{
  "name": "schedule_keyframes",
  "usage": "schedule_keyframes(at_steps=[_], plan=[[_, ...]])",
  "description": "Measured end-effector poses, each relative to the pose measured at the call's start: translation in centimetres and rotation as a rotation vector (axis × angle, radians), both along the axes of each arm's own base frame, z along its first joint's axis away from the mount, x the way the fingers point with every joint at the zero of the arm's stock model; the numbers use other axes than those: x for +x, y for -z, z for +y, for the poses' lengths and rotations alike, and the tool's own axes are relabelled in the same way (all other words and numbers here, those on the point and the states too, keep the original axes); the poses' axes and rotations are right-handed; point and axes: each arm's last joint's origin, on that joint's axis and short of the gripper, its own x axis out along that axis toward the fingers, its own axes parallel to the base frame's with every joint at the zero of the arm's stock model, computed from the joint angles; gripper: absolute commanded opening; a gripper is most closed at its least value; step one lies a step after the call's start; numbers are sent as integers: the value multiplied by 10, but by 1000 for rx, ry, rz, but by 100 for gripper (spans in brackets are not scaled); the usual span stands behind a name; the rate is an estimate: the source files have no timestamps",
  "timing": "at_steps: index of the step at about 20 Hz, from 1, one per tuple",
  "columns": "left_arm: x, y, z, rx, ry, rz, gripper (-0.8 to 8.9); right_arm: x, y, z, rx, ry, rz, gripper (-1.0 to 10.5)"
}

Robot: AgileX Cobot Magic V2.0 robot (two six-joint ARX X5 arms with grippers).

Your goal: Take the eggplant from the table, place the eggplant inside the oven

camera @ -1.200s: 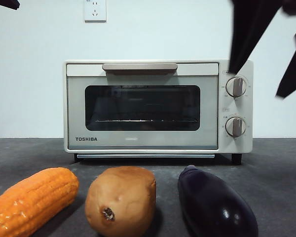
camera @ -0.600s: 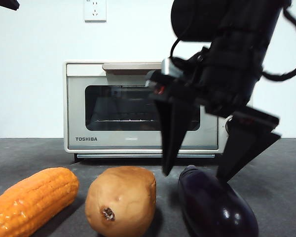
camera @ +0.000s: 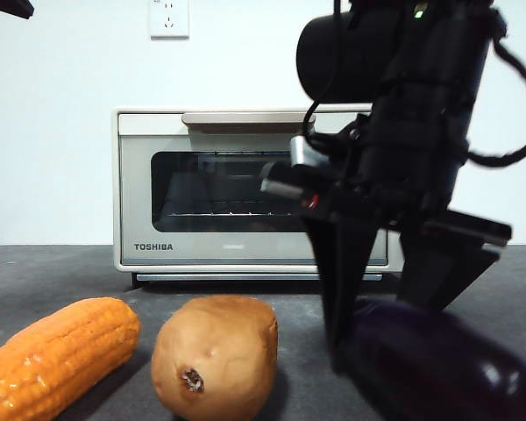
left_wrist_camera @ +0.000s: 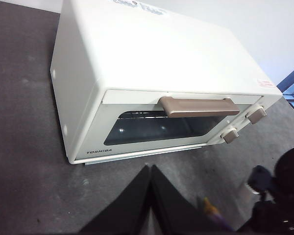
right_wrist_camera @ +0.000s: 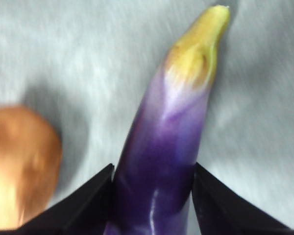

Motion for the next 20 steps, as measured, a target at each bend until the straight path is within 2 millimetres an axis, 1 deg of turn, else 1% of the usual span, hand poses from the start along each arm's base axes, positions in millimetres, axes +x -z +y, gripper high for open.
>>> schedule_keyframes(at_steps=[2, 4, 6, 9, 11, 15, 17, 20], plan=[[3, 0, -3, 2, 18, 13, 4, -10, -23, -9, 26, -27, -38, 153], [12, -4, -12, 6, 55, 31, 4, -24, -52, -22, 69, -79, -107, 153], [25, -15, -24, 13, 105, 34, 4, -40, -79, -38, 120, -130, -194, 153], [51, -28, -49, 67, 203, 94, 4, -64, -117, -62, 198, -155, -395, 153], [68, -32, -66, 112, 261, 128, 4, -77, -132, -76, 212, -142, -504, 153], [105, -36, -102, 198, 337, 148, 4, -97, -152, -99, 211, -94, -678, 153], [122, -31, -118, 246, 333, 150, 4, -106, -158, -109, 217, -66, -738, 153], [140, -16, -137, 326, 321, 161, 4, -117, -164, -121, 213, -34, -796, 153]])
